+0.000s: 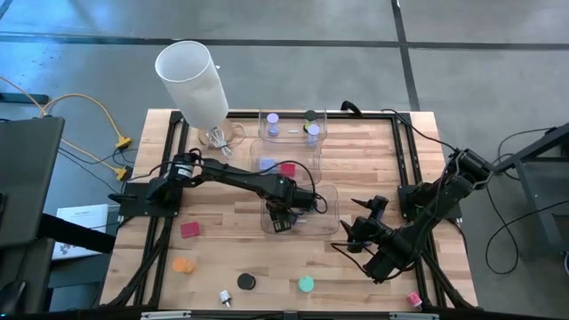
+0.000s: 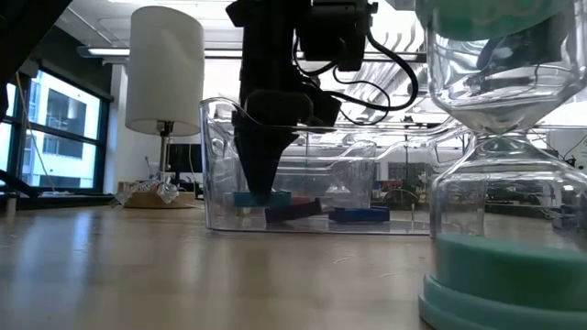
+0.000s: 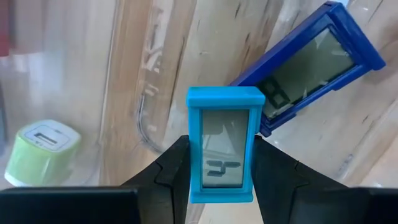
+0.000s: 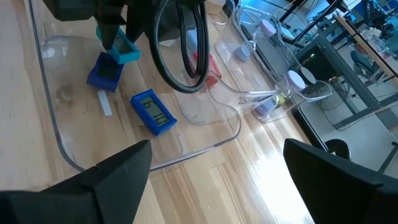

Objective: Pick & Place Office items
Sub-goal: Put the light blue digital timer into the bottom transparent bin

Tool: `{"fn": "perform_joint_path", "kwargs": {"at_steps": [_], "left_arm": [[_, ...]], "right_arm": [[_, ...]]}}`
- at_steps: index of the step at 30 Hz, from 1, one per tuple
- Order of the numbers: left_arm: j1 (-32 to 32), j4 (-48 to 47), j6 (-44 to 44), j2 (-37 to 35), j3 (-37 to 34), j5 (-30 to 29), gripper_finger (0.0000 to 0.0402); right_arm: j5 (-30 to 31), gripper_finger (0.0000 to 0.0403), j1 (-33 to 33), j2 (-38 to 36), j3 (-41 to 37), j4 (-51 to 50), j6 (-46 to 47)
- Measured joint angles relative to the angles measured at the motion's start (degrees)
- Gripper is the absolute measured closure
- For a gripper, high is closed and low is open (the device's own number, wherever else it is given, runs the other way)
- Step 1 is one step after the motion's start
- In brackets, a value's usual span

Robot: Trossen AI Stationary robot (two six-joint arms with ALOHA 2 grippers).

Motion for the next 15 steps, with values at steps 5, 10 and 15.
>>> {"fn": "perform_joint_path", "kwargs": {"at_steps": [5,10,15], "left_arm": [[0.0,0.1,-0.2,0.1,-0.1,-2.2,0.0263],[-0.1,0.0,-0.2,0.3,-0.2,-2.5,0.0204],[-0.2,0.0,-0.2,0.1,-0.2,-2.4,0.0184]], "right_arm": [[-0.1,0.0048,0.0,0.0,0.0,0.0,0.0],[0.1,0.0048,0.0,0.0,0.0,0.0,0.0],[0.1,0.0048,0.0,0.0,0.0,0.1,-0.7]]}}
